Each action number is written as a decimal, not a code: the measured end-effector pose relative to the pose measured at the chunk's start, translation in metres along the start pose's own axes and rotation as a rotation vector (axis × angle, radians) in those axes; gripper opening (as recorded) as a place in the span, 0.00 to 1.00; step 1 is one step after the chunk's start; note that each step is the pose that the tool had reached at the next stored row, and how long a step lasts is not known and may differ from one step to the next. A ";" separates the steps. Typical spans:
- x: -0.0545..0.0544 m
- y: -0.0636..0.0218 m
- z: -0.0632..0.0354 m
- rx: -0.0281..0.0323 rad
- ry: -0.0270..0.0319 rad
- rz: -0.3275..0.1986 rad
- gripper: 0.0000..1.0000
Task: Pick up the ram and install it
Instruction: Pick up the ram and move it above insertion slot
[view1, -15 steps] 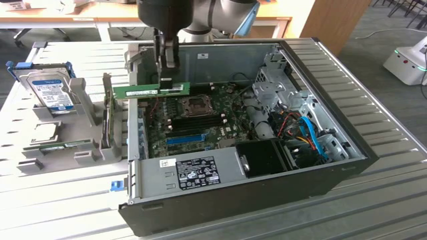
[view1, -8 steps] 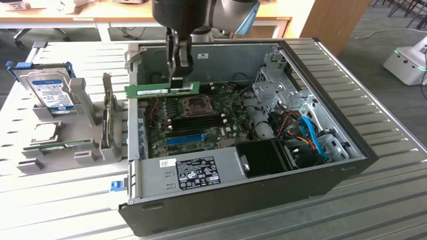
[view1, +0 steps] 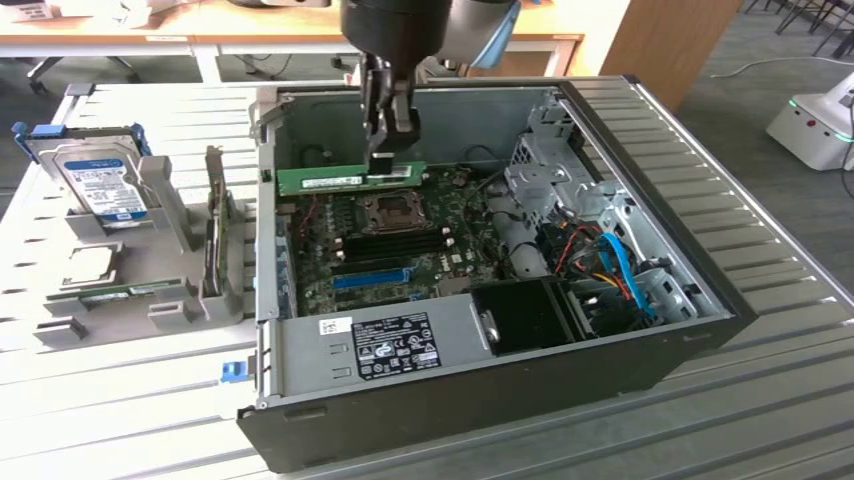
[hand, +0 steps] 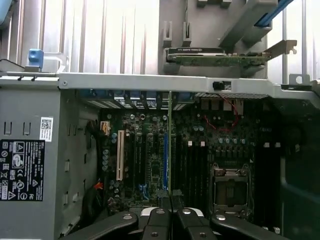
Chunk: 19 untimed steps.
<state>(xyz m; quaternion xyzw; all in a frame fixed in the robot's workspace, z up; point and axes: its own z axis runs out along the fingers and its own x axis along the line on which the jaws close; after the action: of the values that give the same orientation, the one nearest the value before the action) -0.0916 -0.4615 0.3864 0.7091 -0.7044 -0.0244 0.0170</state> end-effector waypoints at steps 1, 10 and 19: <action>0.000 -0.0024 -0.0001 0.0000 0.0000 0.000 0.12; 0.000 -0.0225 -0.0013 0.0000 0.0000 0.000 0.12; 0.000 -0.0308 -0.0018 0.0000 0.0000 0.000 0.12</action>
<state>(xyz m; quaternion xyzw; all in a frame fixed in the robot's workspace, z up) -0.0607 -0.4615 0.3864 0.7091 -0.7044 -0.0244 0.0170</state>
